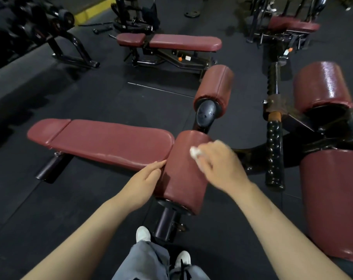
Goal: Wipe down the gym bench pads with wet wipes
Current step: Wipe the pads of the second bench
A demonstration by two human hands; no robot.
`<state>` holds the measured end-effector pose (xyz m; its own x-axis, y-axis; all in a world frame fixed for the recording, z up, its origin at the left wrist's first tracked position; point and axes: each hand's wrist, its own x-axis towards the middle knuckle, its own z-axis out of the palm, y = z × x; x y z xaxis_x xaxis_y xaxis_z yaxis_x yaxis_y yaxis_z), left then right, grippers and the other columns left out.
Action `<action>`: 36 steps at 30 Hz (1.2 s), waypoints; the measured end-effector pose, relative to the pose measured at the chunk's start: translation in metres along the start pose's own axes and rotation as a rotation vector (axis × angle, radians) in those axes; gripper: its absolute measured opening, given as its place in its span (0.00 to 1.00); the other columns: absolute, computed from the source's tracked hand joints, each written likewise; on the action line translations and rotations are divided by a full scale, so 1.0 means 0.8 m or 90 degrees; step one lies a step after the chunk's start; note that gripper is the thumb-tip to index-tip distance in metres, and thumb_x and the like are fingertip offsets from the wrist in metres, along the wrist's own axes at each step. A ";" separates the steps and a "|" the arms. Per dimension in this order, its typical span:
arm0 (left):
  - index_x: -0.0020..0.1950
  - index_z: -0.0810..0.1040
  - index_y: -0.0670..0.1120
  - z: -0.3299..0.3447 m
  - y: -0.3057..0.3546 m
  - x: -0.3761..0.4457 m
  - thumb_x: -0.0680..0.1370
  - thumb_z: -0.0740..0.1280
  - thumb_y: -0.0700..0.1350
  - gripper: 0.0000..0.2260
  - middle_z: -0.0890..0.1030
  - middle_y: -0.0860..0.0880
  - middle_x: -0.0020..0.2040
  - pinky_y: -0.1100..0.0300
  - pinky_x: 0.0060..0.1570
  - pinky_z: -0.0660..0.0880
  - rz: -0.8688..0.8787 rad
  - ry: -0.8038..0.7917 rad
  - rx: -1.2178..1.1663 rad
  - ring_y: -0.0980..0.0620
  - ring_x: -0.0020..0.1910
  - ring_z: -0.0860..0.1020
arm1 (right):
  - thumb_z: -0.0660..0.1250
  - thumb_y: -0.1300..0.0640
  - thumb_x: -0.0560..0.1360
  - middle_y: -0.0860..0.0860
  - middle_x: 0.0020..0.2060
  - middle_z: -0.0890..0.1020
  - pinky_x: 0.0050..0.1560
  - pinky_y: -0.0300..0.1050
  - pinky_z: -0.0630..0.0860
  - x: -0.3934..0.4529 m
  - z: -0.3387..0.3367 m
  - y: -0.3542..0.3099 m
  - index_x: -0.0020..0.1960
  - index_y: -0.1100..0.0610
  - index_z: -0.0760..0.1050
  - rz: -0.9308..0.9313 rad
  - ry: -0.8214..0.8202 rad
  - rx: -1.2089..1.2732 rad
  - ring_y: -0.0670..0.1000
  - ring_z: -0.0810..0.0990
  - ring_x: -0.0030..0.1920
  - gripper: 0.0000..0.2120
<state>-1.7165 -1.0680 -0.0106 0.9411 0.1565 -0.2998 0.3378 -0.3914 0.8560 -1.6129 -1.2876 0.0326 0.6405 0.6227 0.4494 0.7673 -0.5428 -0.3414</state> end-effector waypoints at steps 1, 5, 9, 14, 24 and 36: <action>0.74 0.71 0.56 0.000 0.000 0.003 0.84 0.53 0.46 0.19 0.70 0.63 0.71 0.68 0.69 0.58 -0.027 -0.014 -0.024 0.66 0.71 0.65 | 0.62 0.60 0.80 0.54 0.31 0.74 0.38 0.57 0.70 0.015 0.001 0.012 0.37 0.58 0.72 0.091 0.055 0.008 0.58 0.71 0.34 0.12; 0.71 0.74 0.57 -0.003 0.006 0.003 0.84 0.51 0.48 0.19 0.76 0.63 0.66 0.63 0.69 0.64 -0.052 -0.072 -0.096 0.65 0.68 0.71 | 0.67 0.65 0.76 0.56 0.38 0.79 0.44 0.53 0.72 0.005 0.013 -0.008 0.46 0.61 0.77 0.188 0.058 0.061 0.60 0.75 0.41 0.01; 0.71 0.74 0.58 -0.014 0.008 -0.009 0.85 0.51 0.49 0.19 0.74 0.66 0.66 0.78 0.62 0.60 0.003 -0.016 -0.090 0.72 0.68 0.67 | 0.64 0.60 0.72 0.45 0.38 0.74 0.45 0.42 0.71 -0.056 0.006 -0.066 0.51 0.50 0.74 -0.103 -0.175 0.123 0.48 0.70 0.41 0.09; 0.74 0.70 0.59 -0.002 0.005 -0.017 0.85 0.52 0.44 0.19 0.67 0.65 0.73 0.71 0.69 0.55 0.030 -0.009 -0.051 0.69 0.72 0.61 | 0.67 0.66 0.72 0.53 0.34 0.79 0.40 0.54 0.74 0.005 -0.002 -0.010 0.44 0.56 0.78 -0.038 -0.045 -0.019 0.58 0.74 0.35 0.06; 0.73 0.73 0.55 0.000 -0.001 -0.009 0.85 0.51 0.48 0.19 0.74 0.65 0.68 0.78 0.58 0.66 -0.022 -0.033 -0.139 0.72 0.66 0.69 | 0.69 0.64 0.69 0.48 0.38 0.75 0.44 0.45 0.73 -0.070 0.003 -0.078 0.51 0.53 0.75 -0.136 -0.201 0.129 0.50 0.70 0.41 0.12; 0.54 0.79 0.72 0.011 -0.002 -0.011 0.77 0.49 0.55 0.21 0.82 0.66 0.55 0.71 0.54 0.72 -0.075 -0.080 -0.167 0.69 0.56 0.78 | 0.65 0.62 0.74 0.51 0.38 0.80 0.43 0.46 0.72 -0.003 -0.003 -0.073 0.44 0.58 0.79 -0.123 -0.177 0.119 0.54 0.73 0.39 0.04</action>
<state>-1.7251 -1.0766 -0.0130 0.8956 0.0675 -0.4397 0.4448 -0.1267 0.8866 -1.6594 -1.2590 0.0534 0.4480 0.8463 0.2883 0.8507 -0.3044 -0.4285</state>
